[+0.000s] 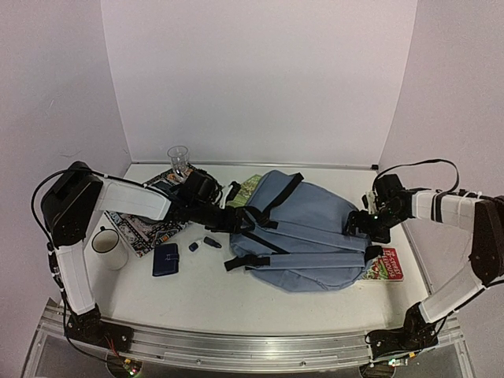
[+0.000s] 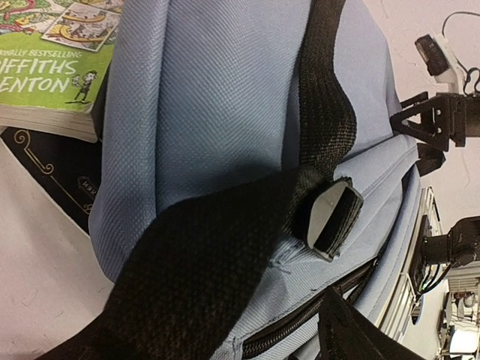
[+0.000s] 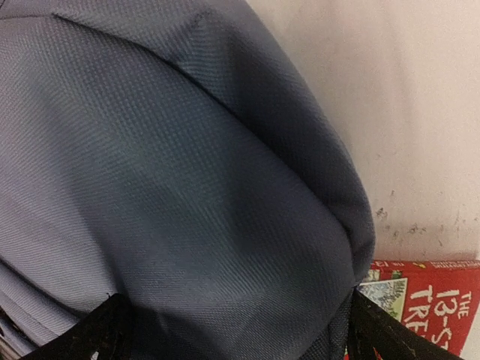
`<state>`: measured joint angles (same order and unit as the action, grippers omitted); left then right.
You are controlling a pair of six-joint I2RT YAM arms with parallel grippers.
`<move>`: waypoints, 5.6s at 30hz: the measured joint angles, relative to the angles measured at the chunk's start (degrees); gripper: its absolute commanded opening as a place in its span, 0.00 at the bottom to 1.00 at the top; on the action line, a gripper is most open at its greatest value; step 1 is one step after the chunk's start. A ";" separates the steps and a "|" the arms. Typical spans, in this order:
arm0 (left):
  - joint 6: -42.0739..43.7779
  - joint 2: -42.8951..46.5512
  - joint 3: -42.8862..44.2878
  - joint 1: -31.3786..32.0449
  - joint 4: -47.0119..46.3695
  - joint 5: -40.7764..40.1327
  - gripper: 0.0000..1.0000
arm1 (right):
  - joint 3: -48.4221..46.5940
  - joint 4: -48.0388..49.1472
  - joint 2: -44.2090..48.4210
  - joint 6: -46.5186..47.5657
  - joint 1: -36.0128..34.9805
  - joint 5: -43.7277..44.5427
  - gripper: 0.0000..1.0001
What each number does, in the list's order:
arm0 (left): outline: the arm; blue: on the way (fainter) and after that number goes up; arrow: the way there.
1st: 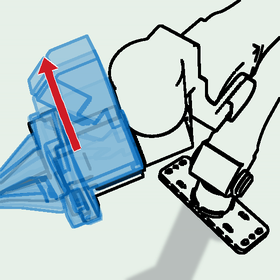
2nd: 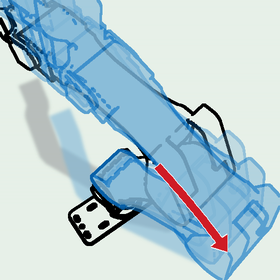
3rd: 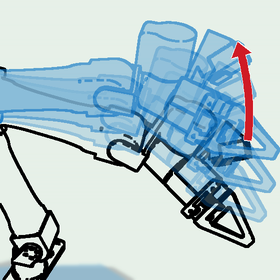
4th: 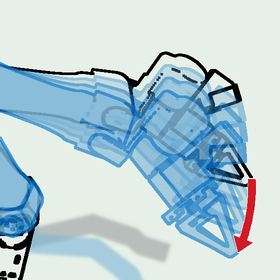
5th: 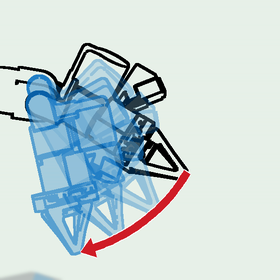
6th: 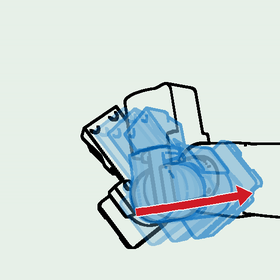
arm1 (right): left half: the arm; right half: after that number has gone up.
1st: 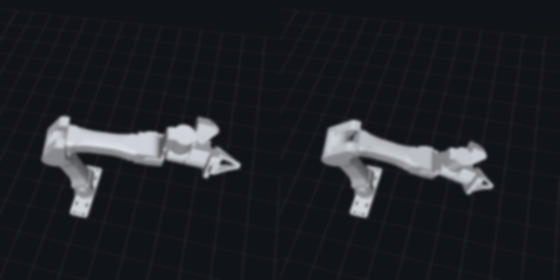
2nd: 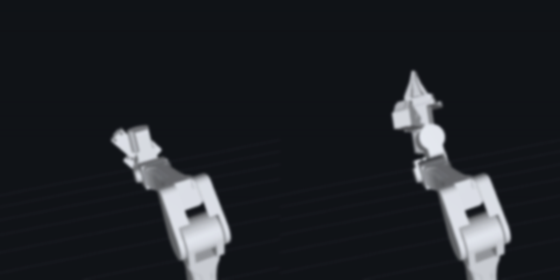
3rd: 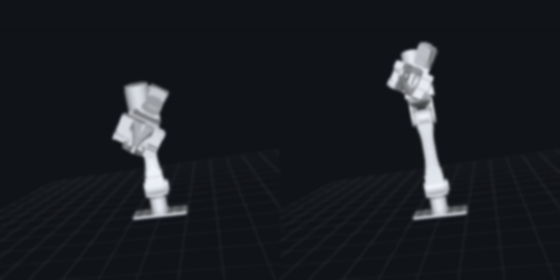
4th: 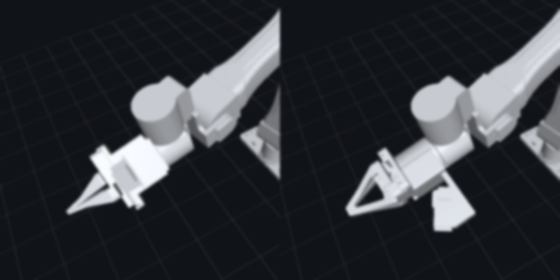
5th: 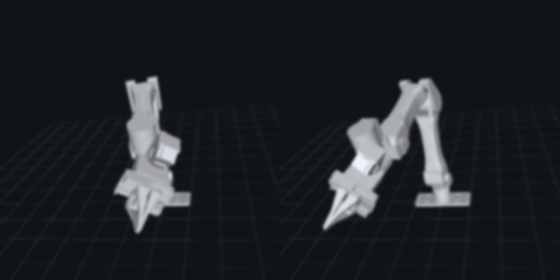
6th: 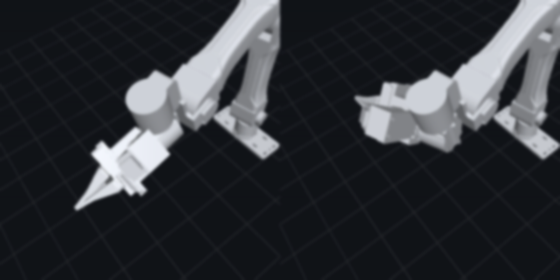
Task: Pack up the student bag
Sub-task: Adjust the student bag with the book.
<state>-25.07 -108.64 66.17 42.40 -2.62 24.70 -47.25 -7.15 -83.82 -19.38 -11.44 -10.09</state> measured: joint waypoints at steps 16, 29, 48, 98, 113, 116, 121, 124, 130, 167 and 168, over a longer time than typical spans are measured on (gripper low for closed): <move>-2.75 -2.49 4.97 0.83 3.59 -2.33 0.77 | -24.85 2.76 -13.14 6.51 0.48 -4.49 0.94; -4.98 -2.59 4.92 1.30 2.77 -6.97 0.79 | -20.83 -1.88 -2.29 7.99 -3.61 13.66 0.98; -4.97 -4.41 4.92 1.30 2.15 -8.24 0.78 | -21.84 -8.71 -10.31 9.44 -27.15 12.09 0.61; 8.00 9.45 0.46 8.64 7.72 -20.78 0.82 | 6.94 -9.26 14.98 -26.08 -15.35 15.87 0.98; 11.89 -0.14 9.29 12.82 8.67 -11.58 0.64 | 15.70 9.33 12.76 -29.50 -13.88 8.23 0.89; 11.68 -2.65 10.86 12.97 8.73 -9.00 0.61 | 16.24 11.94 12.05 -29.07 -13.73 6.44 0.83; 11.17 -7.27 13.87 13.06 8.84 -6.64 0.52 | 16.70 15.75 10.07 -28.00 -13.58 3.70 0.81; 10.93 -9.30 15.55 13.06 9.32 -6.75 0.46 | 16.70 17.23 9.20 -26.73 -13.55 2.22 0.80; 10.54 -11.46 19.26 13.06 11.76 -11.07 0.42 | 16.70 19.04 7.99 -24.47 -13.34 -0.12 0.81; 18.82 -10.83 19.49 21.07 18.60 -19.90 0.71 | 14.01 19.04 4.28 -21.86 -13.39 -3.32 0.94; 18.71 -10.05 18.75 21.48 18.96 -19.47 0.71 | 13.53 18.18 4.40 -21.76 -13.44 -3.17 0.95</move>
<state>-6.36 -118.69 84.92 63.88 16.35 5.23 -33.72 11.04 -79.42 -41.15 -24.88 -13.27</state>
